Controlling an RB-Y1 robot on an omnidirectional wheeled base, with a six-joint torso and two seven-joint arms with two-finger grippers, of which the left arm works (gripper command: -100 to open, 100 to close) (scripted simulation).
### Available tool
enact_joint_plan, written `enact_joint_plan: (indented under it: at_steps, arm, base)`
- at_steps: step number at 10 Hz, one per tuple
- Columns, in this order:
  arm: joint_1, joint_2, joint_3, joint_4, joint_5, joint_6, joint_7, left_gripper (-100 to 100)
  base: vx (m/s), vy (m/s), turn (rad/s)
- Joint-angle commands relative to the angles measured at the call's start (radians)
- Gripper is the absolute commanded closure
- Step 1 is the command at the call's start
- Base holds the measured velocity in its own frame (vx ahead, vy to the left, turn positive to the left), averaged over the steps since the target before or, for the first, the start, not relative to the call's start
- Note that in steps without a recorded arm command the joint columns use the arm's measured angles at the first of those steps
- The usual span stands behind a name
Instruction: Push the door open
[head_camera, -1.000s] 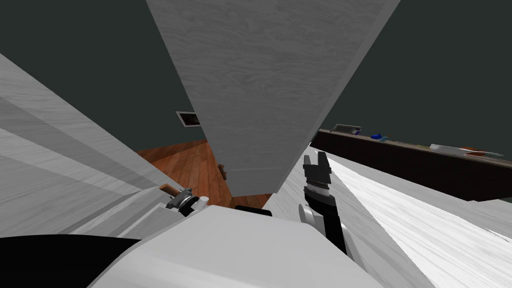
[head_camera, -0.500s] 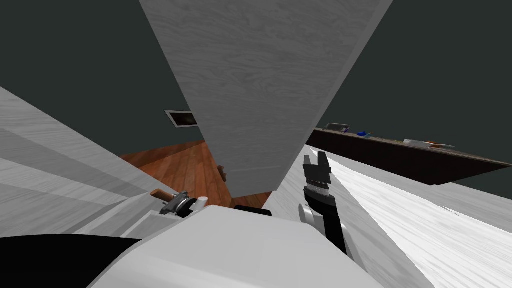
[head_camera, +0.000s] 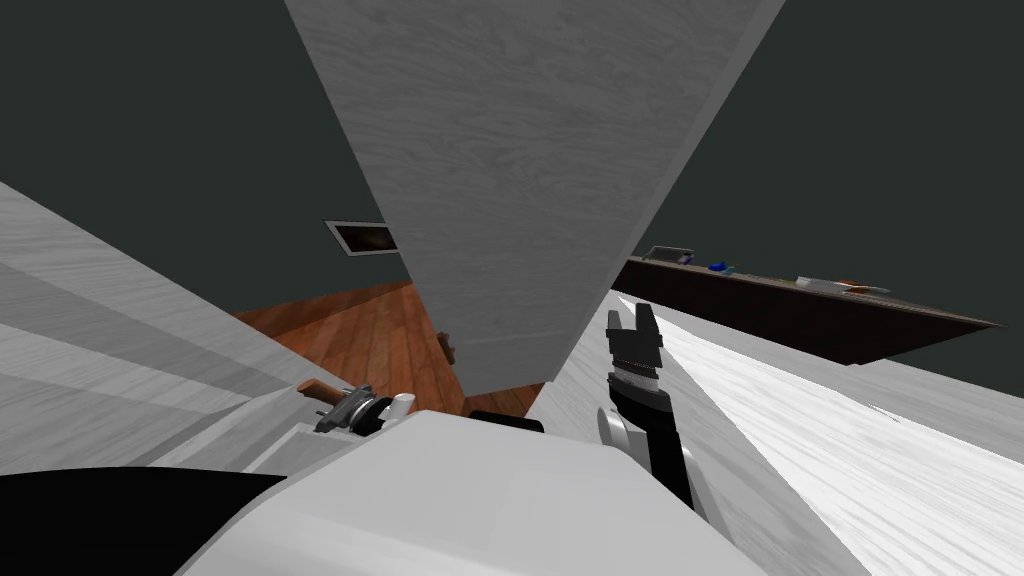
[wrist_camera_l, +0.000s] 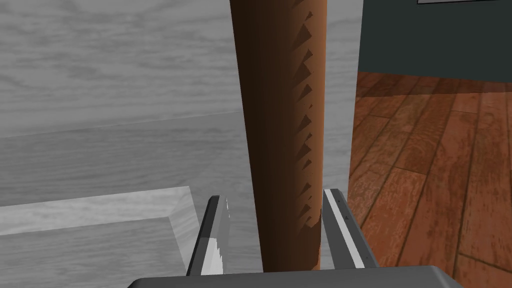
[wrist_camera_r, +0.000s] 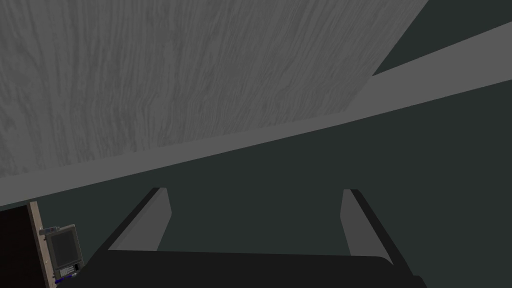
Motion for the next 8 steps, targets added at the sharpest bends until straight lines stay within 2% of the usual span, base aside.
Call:
enact_joint_plan:
  at_steps: [1,3,4,5,6,8]
  arm:
    - [0.012,0.002,0.028,-0.004,0.016,-0.012,-0.016,100]
    - [0.003,0.001,0.057,0.002,0.033,-0.029,-0.034,100]
    - [0.003,0.001,0.057,0.002,0.033,-0.029,-0.034,100]
    - [-0.006,0.001,0.081,0.008,0.049,-0.044,-0.05,100]
    - [-0.01,0.0,0.092,0.011,0.056,-0.051,-0.057,100]
    - [-0.01,0.0,0.092,0.011,0.056,-0.051,-0.057,100]
  base:
    - [-0.002,0.038,-0.082]
    - [-0.015,0.087,-0.127]
    - [0.0,0.082,-0.052]
    - [0.014,0.095,-0.124]
    - [0.017,0.101,-0.129]
    - [0.0,0.056,-0.021]
